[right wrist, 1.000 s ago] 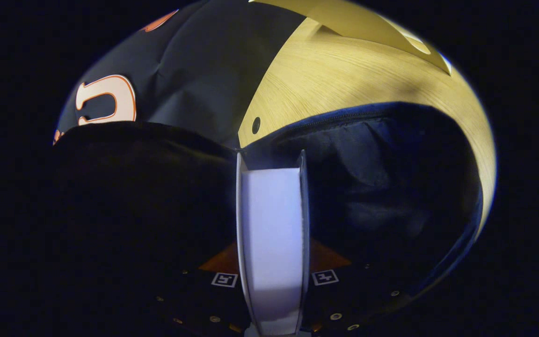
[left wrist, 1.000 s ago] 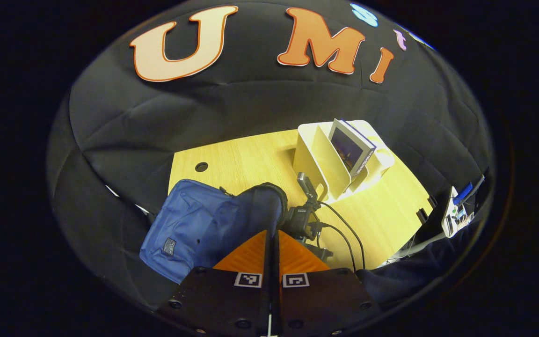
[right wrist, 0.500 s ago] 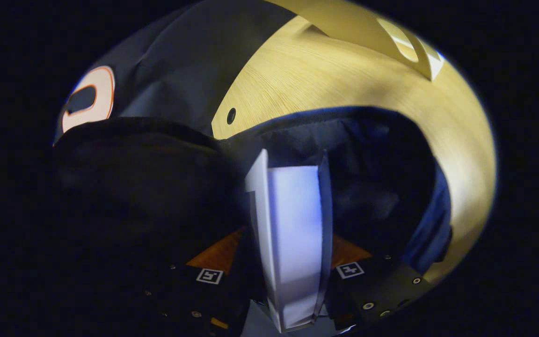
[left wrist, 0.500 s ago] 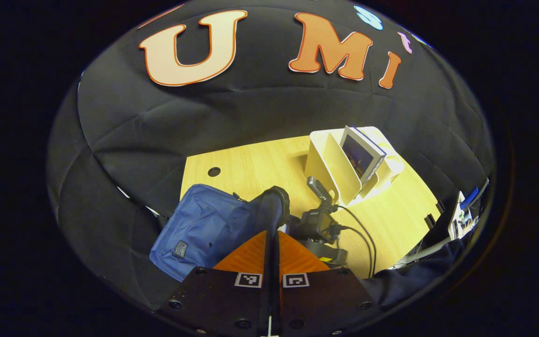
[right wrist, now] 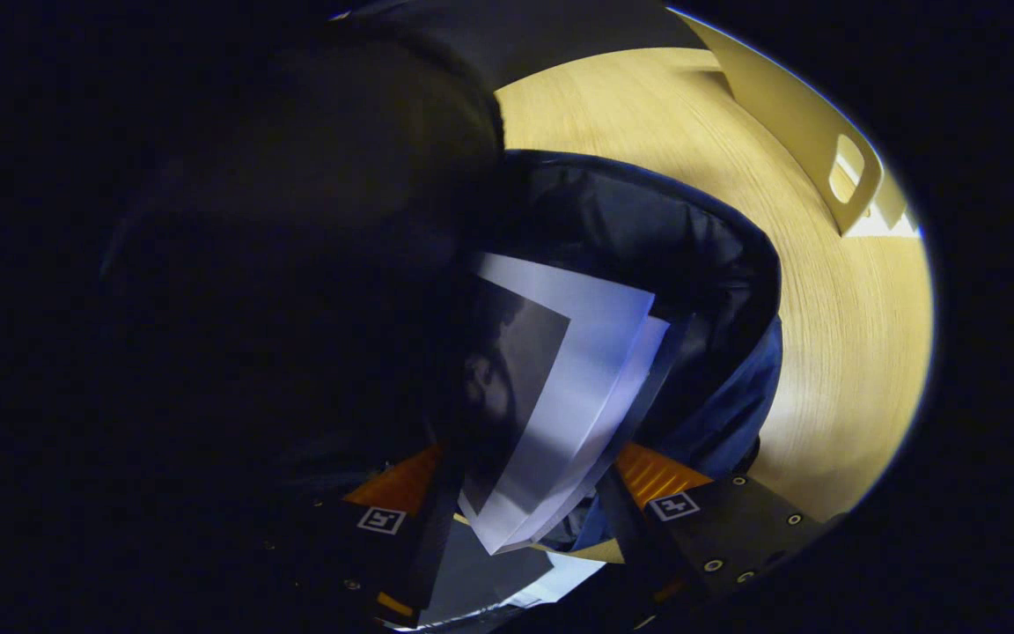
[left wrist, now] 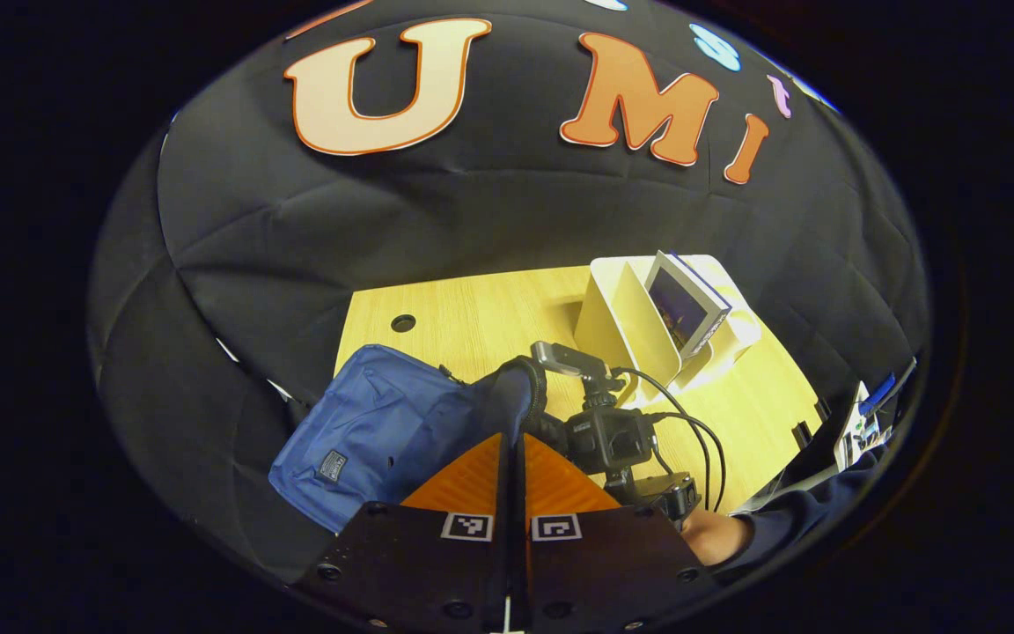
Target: Open the schoolbag, grab two books from the bookshelf and put them into the schoolbag.
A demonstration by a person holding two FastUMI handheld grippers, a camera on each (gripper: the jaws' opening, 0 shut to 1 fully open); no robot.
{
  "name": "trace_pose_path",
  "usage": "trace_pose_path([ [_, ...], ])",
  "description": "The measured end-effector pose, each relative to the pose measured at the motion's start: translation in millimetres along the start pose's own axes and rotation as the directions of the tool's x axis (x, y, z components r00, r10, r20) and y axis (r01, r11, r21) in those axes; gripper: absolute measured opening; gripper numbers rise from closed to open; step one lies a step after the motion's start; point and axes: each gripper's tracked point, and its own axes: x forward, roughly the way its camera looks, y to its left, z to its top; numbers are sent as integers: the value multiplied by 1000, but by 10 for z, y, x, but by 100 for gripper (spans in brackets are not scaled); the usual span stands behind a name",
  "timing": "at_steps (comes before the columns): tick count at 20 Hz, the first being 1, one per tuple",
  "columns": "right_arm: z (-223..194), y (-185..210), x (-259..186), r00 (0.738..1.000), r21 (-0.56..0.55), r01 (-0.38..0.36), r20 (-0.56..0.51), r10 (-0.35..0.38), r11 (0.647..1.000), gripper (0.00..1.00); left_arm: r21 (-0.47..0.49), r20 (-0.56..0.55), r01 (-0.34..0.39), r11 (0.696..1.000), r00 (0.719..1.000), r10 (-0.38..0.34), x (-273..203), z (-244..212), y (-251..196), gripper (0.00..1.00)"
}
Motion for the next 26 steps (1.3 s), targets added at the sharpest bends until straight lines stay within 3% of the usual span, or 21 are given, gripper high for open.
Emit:
trace_pose_path([
  [5,-2,-162,-377,994,-122,80,-62,-88,989,83,-19,-3,-11,1000,1000,11,-5,-11,-14,2],
  [7,0,-137,-520,995,-137,63,-64,-73,988,83,-28,-1,-22,999,1000,22,8,12,-11,6],
  [10,167,-199,-945,999,-162,51,-1,-52,986,82,-43,1,-32,999,999,32,37,13,-22,2],
  [12,377,-363,-1354,994,-201,90,77,-75,976,82,-53,0,-38,998,999,38,38,8,-33,2],
  [17,1062,-1025,-2512,942,-243,269,268,-202,932,82,-70,-7,-54,996,999,54,108,20,-64,2],
  [21,1655,-1521,-3327,879,-218,400,366,-306,890,82,-87,-13,-54,995,999,53,189,34,-101,2],
  [23,1892,-1625,-3508,866,-208,429,371,-335,879,82,-93,-18,-53,994,999,51,223,20,-111,2],
  [26,2102,-1756,-3526,867,-225,451,340,-364,864,82,-96,-13,-59,994,998,58,230,46,-94,2],
])
